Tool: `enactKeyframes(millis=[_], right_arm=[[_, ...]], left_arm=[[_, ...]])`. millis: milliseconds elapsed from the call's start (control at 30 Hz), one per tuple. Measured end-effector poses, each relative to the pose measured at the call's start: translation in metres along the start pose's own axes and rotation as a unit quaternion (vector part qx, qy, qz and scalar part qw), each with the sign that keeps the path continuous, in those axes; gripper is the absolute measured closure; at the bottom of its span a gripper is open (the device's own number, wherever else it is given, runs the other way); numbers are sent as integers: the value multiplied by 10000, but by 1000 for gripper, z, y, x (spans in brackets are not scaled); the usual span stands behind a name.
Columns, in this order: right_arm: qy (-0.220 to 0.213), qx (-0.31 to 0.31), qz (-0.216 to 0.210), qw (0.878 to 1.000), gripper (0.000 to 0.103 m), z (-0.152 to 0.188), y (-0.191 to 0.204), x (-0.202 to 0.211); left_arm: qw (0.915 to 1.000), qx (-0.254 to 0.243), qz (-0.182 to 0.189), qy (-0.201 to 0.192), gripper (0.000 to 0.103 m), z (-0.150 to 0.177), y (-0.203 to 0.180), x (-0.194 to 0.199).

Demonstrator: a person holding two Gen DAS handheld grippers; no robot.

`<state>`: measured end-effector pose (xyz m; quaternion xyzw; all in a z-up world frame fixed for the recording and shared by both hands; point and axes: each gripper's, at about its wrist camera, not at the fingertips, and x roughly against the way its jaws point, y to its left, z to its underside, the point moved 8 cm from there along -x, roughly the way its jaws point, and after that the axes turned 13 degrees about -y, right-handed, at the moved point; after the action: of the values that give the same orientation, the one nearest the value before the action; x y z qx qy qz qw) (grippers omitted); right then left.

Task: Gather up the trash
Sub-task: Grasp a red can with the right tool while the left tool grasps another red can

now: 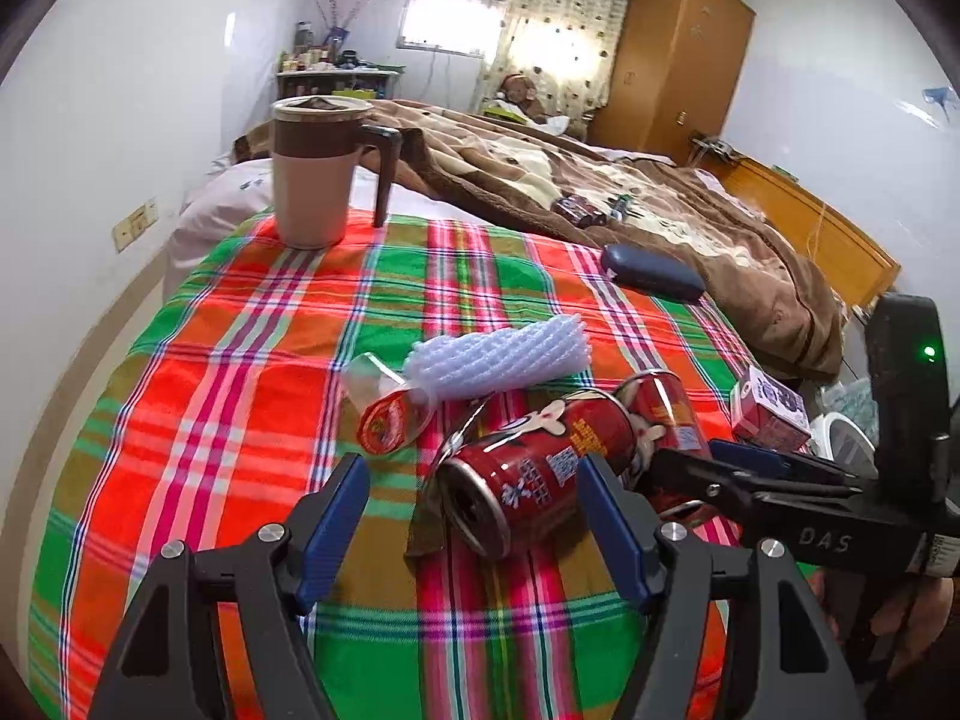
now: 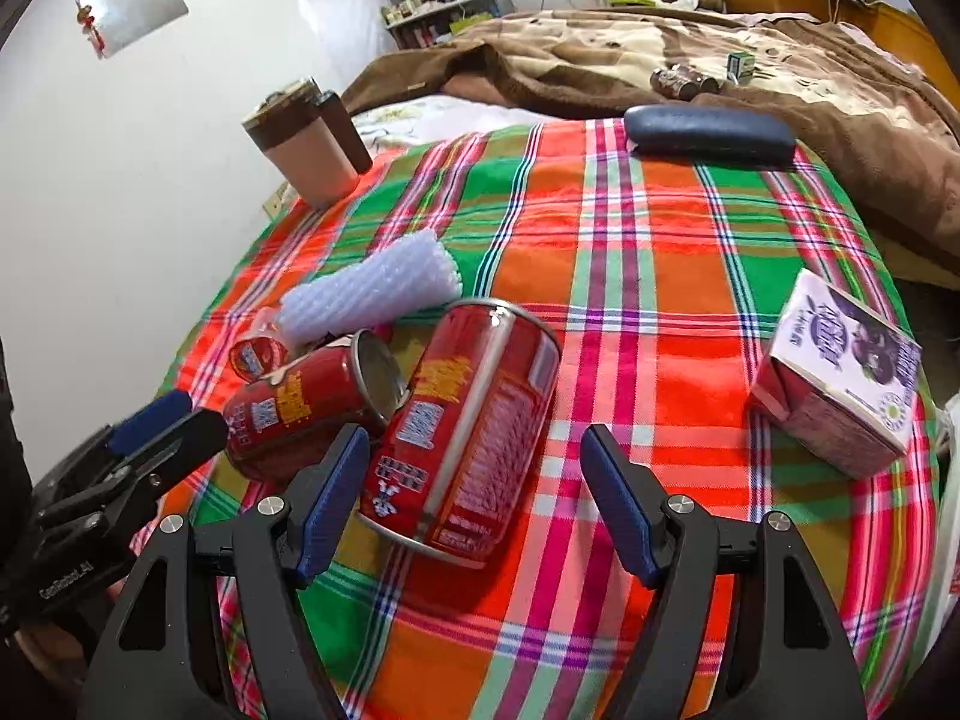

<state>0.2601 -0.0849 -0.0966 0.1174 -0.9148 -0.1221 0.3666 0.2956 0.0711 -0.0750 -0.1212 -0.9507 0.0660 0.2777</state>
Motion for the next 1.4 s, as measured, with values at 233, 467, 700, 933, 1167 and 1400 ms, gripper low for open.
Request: enactKeyframes(millis=[233,467,700,933,1167,1400], right_arm=[[117,-44,79,9999,29,1,-14,-2],[210,369,86,9991,45,1,-13,-3],[107,479,185,9986,46,0,-21,2],[69,395,217,9990,46,3,-35,11],[61,340,200,9992,46,5,-46,16],[56,314,153,9994,46,5,-49,17]], left_arm=[[9993,-277,168,159,32,0,-12,-14],[9971,-533,336,420,32,6,-26,-30],[9953,-684,395,555,32,8,-33,-41],[9899,-969,696,760,32,15,-50,-41],[9858,-1408,671,621,32,4,-61,-41],[9821,-1454,760,921,32,12,-72,-67]])
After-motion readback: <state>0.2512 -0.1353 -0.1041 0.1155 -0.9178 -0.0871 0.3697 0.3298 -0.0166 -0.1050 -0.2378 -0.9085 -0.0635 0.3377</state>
